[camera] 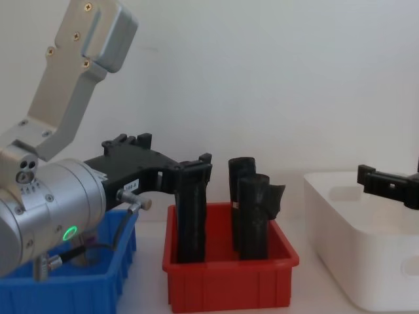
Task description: Pick the cotton swabs from the blue box and place them into the white box.
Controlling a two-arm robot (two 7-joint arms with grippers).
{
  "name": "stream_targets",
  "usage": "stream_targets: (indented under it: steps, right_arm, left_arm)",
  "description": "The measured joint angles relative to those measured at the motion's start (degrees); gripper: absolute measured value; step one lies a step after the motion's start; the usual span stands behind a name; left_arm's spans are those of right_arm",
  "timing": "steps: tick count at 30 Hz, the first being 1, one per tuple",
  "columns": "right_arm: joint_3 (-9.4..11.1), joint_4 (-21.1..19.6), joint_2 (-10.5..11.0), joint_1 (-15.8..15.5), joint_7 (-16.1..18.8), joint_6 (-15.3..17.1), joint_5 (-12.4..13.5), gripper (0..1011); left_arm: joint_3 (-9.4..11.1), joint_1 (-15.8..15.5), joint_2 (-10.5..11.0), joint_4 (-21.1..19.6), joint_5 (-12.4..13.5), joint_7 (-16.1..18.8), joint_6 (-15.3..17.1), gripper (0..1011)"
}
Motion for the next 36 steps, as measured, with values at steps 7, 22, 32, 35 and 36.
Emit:
stream_targets:
  steps: [7,22,32,35,36]
  right_arm:
    - [0.00,0.00,0.00,0.00,0.00,0.00,0.00,1002]
    - [0.00,0.00,0.00,0.00,0.00,0.00,0.00,1002]
    - [0.00,0.00,0.00,0.00,0.00,0.00,0.00,1002]
    - [0.00,0.00,0.00,0.00,0.00,0.00,0.00,1002]
    - [0.00,0.00,0.00,0.00,0.00,0.00,0.00,1002]
  left_arm:
    - [0.00,0.00,0.00,0.00,0.00,0.00,0.00,1004]
    - [0.01,0.00,0.00,0.00,0.01,0.00,0.00,1004]
    - [0.00,0.00,0.00,0.00,0.01,0.00,-0.01,1004]
    - [0.01,0.00,0.00,0.00,0.01,0.00,0.00,1004]
    - [0.01,0.00,0.00,0.00,0.01,0.00,0.00,1004]
